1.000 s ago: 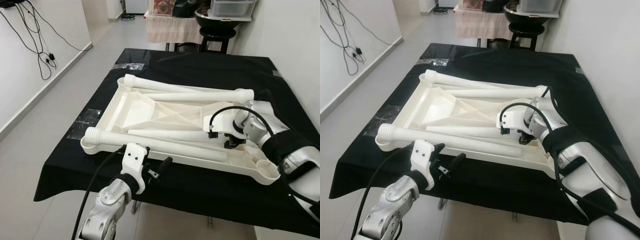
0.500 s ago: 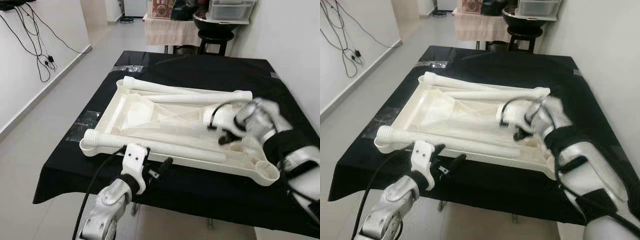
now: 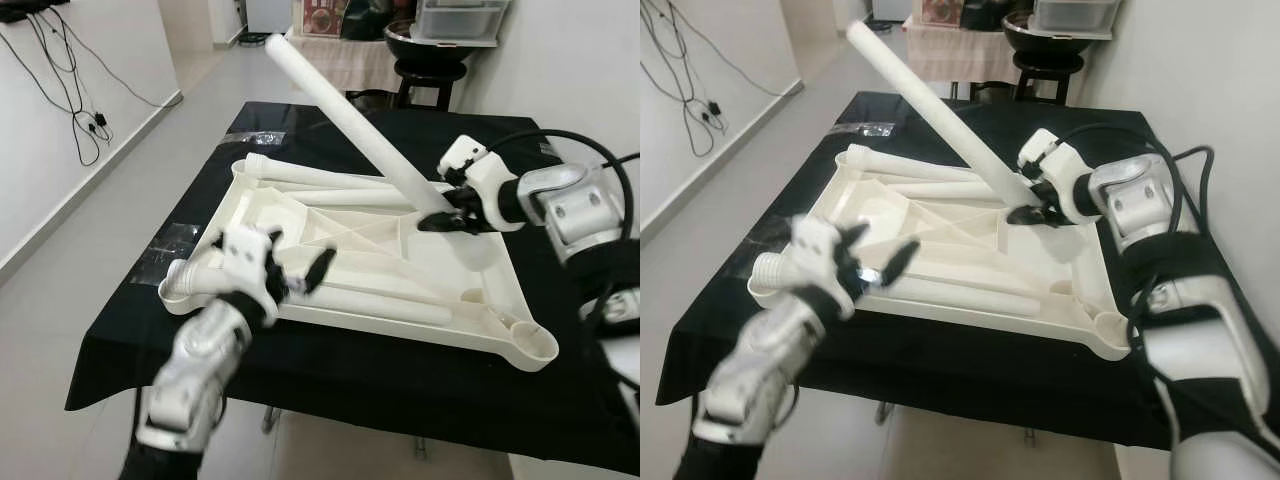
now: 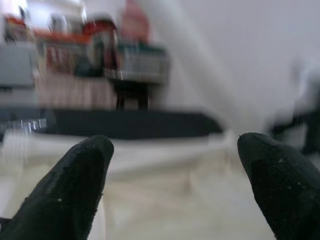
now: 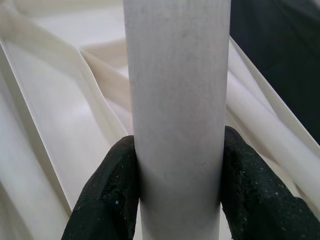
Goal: Building children table
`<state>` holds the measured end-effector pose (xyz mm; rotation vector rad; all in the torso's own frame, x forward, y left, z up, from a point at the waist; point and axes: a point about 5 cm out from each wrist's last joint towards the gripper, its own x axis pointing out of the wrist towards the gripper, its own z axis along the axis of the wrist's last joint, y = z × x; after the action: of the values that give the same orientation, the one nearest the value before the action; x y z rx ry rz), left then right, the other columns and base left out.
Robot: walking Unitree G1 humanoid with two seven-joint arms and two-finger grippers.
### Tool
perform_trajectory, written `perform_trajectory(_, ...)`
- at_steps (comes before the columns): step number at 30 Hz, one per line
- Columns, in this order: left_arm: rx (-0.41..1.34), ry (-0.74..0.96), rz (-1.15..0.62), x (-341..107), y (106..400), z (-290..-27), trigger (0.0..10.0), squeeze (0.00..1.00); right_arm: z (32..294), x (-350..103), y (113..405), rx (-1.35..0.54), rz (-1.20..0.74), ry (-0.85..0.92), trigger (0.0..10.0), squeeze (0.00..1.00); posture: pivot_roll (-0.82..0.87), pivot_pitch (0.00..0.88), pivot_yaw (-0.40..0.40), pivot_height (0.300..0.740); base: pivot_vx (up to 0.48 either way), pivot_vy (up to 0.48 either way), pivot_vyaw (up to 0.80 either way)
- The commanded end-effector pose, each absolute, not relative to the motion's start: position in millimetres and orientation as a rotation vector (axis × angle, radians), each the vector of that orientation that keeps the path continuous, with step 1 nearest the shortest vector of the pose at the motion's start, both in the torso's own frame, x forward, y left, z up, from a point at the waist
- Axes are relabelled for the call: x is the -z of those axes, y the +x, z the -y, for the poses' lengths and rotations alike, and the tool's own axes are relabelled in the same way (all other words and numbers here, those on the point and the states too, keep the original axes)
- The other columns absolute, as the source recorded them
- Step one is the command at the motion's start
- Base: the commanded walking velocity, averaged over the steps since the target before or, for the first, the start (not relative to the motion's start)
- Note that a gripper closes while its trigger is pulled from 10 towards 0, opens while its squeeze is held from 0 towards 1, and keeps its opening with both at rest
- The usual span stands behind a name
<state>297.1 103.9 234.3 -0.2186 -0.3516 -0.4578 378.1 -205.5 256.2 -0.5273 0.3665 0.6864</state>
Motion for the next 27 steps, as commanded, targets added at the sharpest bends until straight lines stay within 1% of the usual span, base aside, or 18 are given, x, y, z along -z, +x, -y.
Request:
perform_trajectory(1, 0.432, -0.325, 0.415, -256.1, 297.9, -113.9, 10.0, 1.00, 191.0, -251.0, 373.6, -0.718, -0.312, -0.470, 0.0, 0.00, 0.03, 0.032, -0.001, 0.740, 0.000, 0.000, 0.00)
perform_trajectory(2, 0.442, -0.393, 0.443, -267.2, 299.4, -116.5, 10.0, 1.00, 181.3, -245.9, 369.7, -0.754, -0.300, -0.453, 0.0, 0.00, 0.03, 0.030, 0.003, 0.740, 0.000, 0.000, 0.00)
perform_trajectory(4, 0.442, -0.393, 0.443, -267.2, 299.4, -116.5, 10.0, 1.00, 181.3, -245.9, 369.7, -0.754, -0.300, -0.453, 0.0, 0.00, 0.03, 0.030, 0.003, 0.740, 0.000, 0.000, 0.00)
perform_trajectory(5, 0.454, -0.437, 0.458, -273.5, 300.0, -117.7, 10.0, 1.00, 175.6, -243.0, 366.9, -0.777, -0.294, -0.441, 0.0, 0.00, 0.03, 0.030, 0.003, 0.740, 0.000, 0.000, 0.00)
perform_trajectory(6, 0.468, -0.473, 0.474, -279.7, 301.1, -118.9, 10.0, 0.00, 167.6, -239.4, 362.7, -0.814, -0.284, -0.446, 0.0, 0.00, 0.03, 0.025, 0.007, 0.740, 0.000, 0.000, 0.00)
perform_trajectory(8, 0.468, -0.473, 0.474, -279.7, 301.1, -118.9, 10.0, 0.00, 167.6, -239.4, 362.7, -0.814, -0.284, -0.446, 0.0, 0.00, 0.03, 0.025, 0.007, 0.740, 0.000, 0.000, 0.00)
perform_trajectory(9, 0.474, -0.494, 0.485, -284.8, 304.4, -120.8, 10.0, 0.00, 156.9, -238.4, 357.4, -0.864, -0.267, -0.449, 0.0, 0.00, 0.03, 0.023, 0.010, 0.740, 0.000, 0.000, 0.00)
perform_trajectory(10, 0.474, -0.494, 0.485, -284.8, 304.4, -120.8, 10.0, 0.00, 156.9, -238.4, 357.4, -0.864, -0.267, -0.449, 0.0, 0.00, 0.03, 0.023, 0.010, 0.740, 0.000, 0.000, 0.00)
perform_trajectory(12, 0.464, -0.506, 0.488, -289.3, 311.4, -123.3, 10.0, 0.00, 140.4, -240.2, 347.5, -0.947, -0.228, -0.449, 0.0, 0.00, 0.02, 0.020, 0.013, 0.740, 0.000, 0.000, 0.00)
perform_trajectory(17, 0.468, -0.520, 0.477, -290.0, 313.3, -121.2, 10.0, 0.00, 134.7, -242.6, 342.7, -0.964, -0.204, -0.437, 0.0, 0.00, 0.02, 0.018, 0.017, 0.740, 0.000, 0.000, 0.00)
perform_trajectory(18, 0.477, -0.526, 0.470, -289.4, 313.0, -119.1, 10.0, 0.00, 133.1, -243.2, 339.9, -0.971, -0.197, -0.432, 2.9, 0.00, 0.02, 0.015, 0.020, 0.740, 0.000, 0.000, 0.00)
perform_trajectory(20, 0.487, -0.530, 0.458, -288.9, 313.2, -117.8, 10.0, 0.00, 129.7, -243.1, 332.4, -1.006, -0.188, -0.431, 10.0, 0.00, 0.02, 0.015, 0.024, 0.740, 0.000, 0.000, 0.00)
perform_trajectory(27, 0.483, -0.531, 0.452, -291.7, 317.5, -122.6, 10.0, 0.00, 123.0, -242.6, 320.8, -1.060, -0.175, -0.435, 10.0, 0.00, 0.01, 0.016, 0.032, 0.740, 0.000, 0.000, 0.00)
